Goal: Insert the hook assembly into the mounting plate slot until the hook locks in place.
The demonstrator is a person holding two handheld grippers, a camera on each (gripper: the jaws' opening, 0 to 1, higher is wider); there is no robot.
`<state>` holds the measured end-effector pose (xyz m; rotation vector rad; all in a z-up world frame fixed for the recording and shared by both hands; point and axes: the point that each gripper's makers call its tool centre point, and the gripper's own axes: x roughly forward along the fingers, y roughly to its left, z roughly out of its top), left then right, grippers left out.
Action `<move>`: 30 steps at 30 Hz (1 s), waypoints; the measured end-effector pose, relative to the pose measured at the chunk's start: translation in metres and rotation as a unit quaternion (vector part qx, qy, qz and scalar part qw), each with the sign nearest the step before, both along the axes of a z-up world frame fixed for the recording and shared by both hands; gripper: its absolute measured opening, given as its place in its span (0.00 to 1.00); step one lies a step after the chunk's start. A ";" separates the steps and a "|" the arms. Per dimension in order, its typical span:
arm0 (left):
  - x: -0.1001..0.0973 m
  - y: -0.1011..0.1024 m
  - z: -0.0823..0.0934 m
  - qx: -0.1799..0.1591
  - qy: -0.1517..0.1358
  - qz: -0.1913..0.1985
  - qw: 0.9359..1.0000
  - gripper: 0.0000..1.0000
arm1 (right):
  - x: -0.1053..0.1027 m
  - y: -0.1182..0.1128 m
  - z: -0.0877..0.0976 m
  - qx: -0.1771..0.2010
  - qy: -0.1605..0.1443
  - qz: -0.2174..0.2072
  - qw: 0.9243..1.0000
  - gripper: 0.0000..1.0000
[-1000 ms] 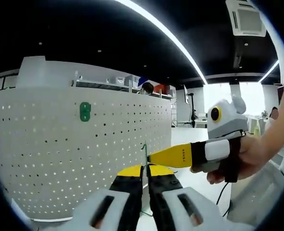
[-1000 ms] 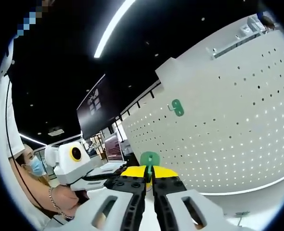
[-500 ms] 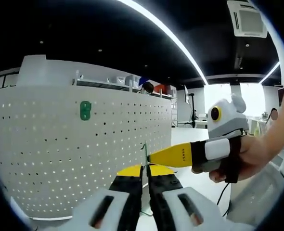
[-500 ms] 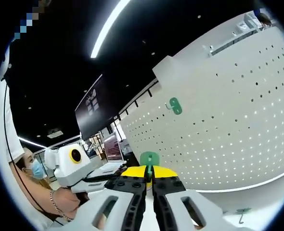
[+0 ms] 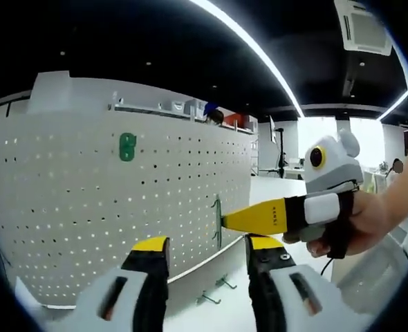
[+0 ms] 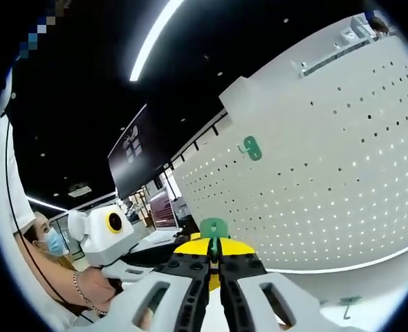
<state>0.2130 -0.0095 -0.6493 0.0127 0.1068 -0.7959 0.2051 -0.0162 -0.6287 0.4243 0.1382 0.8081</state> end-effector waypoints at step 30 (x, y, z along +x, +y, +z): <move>0.000 -0.002 -0.024 0.023 0.035 0.000 0.999 0.86 | 0.008 -0.017 0.010 -0.164 -0.098 -0.069 0.979 0.00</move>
